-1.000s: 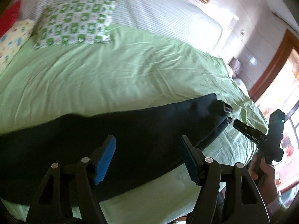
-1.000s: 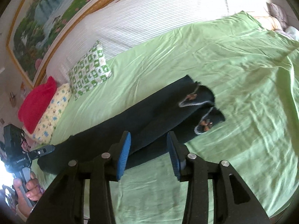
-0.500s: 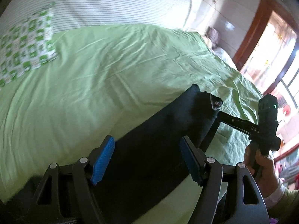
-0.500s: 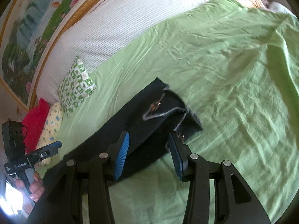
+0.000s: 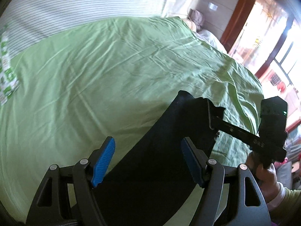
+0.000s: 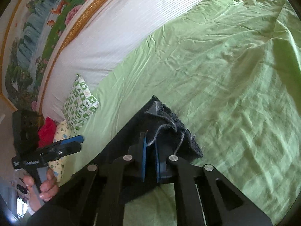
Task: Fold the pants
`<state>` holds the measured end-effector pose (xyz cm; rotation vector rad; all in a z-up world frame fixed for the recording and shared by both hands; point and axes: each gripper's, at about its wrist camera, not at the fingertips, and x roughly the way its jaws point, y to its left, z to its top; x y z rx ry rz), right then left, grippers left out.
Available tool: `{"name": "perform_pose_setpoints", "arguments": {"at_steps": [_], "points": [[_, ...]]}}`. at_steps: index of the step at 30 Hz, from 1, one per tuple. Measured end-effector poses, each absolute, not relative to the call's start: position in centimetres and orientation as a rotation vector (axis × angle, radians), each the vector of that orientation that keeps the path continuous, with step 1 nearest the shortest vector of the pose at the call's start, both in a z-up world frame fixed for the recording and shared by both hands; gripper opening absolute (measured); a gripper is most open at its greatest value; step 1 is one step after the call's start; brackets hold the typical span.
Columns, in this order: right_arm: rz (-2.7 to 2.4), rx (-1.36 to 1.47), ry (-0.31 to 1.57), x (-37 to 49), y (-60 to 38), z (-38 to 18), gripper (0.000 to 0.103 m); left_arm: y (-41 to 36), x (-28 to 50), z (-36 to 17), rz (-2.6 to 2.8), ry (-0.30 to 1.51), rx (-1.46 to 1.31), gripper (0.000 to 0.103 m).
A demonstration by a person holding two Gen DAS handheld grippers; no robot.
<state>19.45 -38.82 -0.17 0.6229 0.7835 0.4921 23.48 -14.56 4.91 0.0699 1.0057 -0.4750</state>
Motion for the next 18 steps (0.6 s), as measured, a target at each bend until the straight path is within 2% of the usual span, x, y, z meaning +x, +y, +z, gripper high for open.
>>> {"name": "perform_pose_setpoints", "arguments": {"at_steps": [8, 12, 14, 16, 18], "points": [[0.469, 0.617, 0.800, 17.2, -40.2, 0.1, 0.008, -18.4, 25.8, 2.7, -0.581, 1.085, 0.099, 0.074], [0.412, 0.605, 0.867, 17.4, -40.2, -1.0, 0.013, -20.0, 27.0, 1.1, -0.606, 1.141, 0.123, 0.074], [0.382, 0.600, 0.867, 17.2, -40.3, -0.9, 0.017, -20.8, 27.5, 0.3, -0.625, 1.166, 0.139, 0.074], [0.358, 0.618, 0.860, 17.1, -40.8, -1.0, 0.029, -21.4, 27.8, -0.2, -0.640, 1.175, 0.150, 0.074], [0.359, 0.645, 0.866, 17.2, -41.2, -1.6, 0.034, -22.1, 28.3, -1.1, -0.670, 1.200, 0.149, 0.068]]}}
